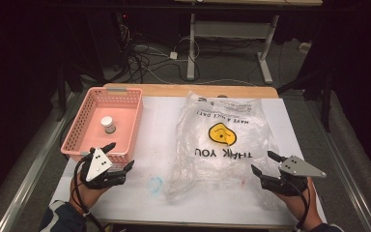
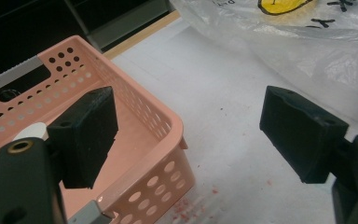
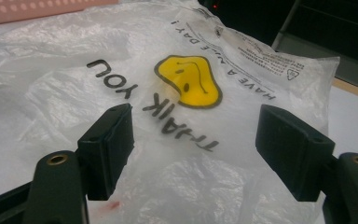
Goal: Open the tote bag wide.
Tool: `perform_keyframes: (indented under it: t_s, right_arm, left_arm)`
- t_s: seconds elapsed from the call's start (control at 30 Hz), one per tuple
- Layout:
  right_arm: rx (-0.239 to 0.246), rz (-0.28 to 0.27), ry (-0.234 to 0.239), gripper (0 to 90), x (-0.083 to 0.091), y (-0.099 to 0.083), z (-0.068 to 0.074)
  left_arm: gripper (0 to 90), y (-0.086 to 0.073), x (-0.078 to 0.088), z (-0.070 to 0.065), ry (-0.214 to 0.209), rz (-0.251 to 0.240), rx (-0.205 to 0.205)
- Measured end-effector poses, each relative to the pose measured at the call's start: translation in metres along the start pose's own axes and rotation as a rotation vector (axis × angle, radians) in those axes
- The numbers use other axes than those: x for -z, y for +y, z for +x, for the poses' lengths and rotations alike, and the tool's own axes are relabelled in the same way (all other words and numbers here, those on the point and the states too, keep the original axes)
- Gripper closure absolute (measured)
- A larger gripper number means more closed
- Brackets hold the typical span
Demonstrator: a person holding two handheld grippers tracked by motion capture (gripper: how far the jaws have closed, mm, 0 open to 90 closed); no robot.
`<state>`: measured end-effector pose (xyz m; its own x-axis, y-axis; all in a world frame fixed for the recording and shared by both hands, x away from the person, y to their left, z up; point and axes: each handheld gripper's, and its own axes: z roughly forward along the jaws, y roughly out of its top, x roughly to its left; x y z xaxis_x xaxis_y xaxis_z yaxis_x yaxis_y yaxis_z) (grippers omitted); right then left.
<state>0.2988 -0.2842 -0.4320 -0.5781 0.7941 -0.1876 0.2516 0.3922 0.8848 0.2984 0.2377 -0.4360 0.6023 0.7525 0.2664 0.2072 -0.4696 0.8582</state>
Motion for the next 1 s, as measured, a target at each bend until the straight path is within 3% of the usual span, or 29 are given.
perform_keyframes:
  t_s: [0.3,0.5,0.67,0.77,0.8,0.83,0.87,0.9,0.93,1.0]
  right_arm:
    - [-0.002,0.008,-0.006,29.8,-0.001,0.000,-0.005]
    - [-0.005,0.015,-0.045,31.3,-0.003,0.008,-0.022]
    - [-0.015,0.016,-0.084,34.3,-0.006,0.021,-0.049]
    - [0.010,0.050,-0.116,36.8,-0.021,0.033,-0.070]
    - [0.011,0.078,-0.107,37.3,-0.029,0.037,-0.078]
    - [0.011,0.078,-0.107,37.3,-0.029,0.037,-0.078]
    - [0.012,0.141,-0.125,39.6,-0.049,0.042,-0.095]
    - [0.012,0.141,-0.125,39.6,-0.049,0.042,-0.095]
    - [-0.010,0.213,-0.130,42.4,-0.071,0.044,-0.114]
    - [-0.054,0.284,-0.145,45.3,-0.093,0.044,-0.133]
  left_arm:
    - [18.3,0.000,-0.002,0.001,-0.006,0.010,-0.004]
    - [18.6,-0.002,-0.004,0.001,-0.008,0.025,-0.015]
    - [18.6,-0.003,-0.003,-0.001,-0.011,0.028,-0.023]
    - [18.6,-0.002,-0.004,-0.002,-0.001,0.040,-0.026]
    - [18.6,-0.001,-0.004,-0.002,0.000,0.038,-0.026]
    - [18.6,-0.001,-0.005,-0.002,0.000,0.036,-0.029]
    - [18.6,-0.001,-0.005,-0.002,0.000,0.036,-0.030]
    - [18.6,-0.001,-0.005,-0.002,-0.001,0.038,-0.032]
    - [18.6,-0.001,-0.006,-0.002,-0.002,0.040,-0.033]
    - [18.6,0.000,-0.007,-0.002,-0.002,0.040,-0.033]
